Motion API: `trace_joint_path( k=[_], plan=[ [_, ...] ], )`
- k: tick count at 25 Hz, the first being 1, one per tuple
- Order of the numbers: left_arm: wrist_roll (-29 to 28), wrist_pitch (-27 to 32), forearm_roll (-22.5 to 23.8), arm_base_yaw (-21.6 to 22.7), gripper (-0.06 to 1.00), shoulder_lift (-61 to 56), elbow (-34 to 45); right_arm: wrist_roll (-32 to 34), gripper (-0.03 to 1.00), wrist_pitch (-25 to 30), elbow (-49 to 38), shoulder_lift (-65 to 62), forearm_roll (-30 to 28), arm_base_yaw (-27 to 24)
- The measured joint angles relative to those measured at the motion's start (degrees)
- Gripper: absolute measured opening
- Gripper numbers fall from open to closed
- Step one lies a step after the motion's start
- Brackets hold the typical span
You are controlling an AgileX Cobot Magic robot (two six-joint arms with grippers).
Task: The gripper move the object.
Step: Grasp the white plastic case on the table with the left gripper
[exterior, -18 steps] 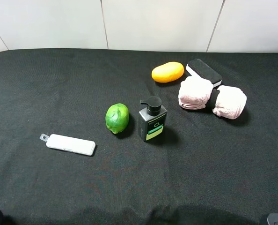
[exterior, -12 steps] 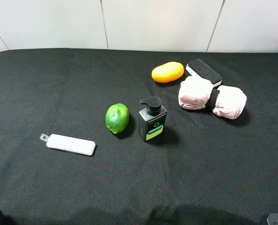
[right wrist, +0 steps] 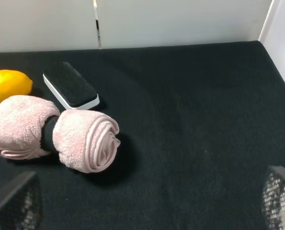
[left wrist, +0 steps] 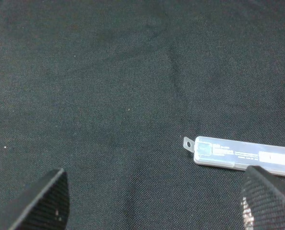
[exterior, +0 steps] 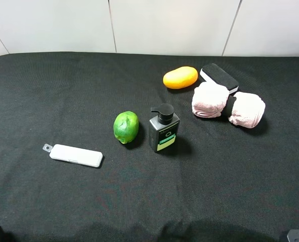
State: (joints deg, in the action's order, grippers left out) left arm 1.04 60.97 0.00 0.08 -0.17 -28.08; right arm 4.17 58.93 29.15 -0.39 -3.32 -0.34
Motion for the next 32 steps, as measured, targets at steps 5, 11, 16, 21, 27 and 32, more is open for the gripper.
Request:
trace_joint_path(
  k=[5,11,16,21,27,32],
  plan=[
    [0.00,0.00,0.00,0.00,0.76,0.00,0.00,0.00,0.69,0.00,0.00,0.00,0.00,0.00],
    [0.00,0.00,0.00,0.00,0.76,0.00,0.00,0.00,0.69,0.00,0.00,0.00,0.00,0.00],
    [0.00,0.00,0.00,0.00,0.76,0.00,0.00,0.00,0.69,0.00,0.00,0.00,0.00,0.00],
    [0.00,0.00,0.00,0.00,0.76,0.00,0.00,0.00,0.69,0.00,0.00,0.00,0.00,0.00],
    [-1.04,0.00,0.79,0.00,0.76,0.00,0.00,0.00,0.69,0.00,0.00,0.00,0.00,0.00],
    [-1.04,0.00,1.04,0.00,0.76,0.00,0.00,0.00,0.69,0.00,0.00,0.00,0.00,0.00]
  ],
)
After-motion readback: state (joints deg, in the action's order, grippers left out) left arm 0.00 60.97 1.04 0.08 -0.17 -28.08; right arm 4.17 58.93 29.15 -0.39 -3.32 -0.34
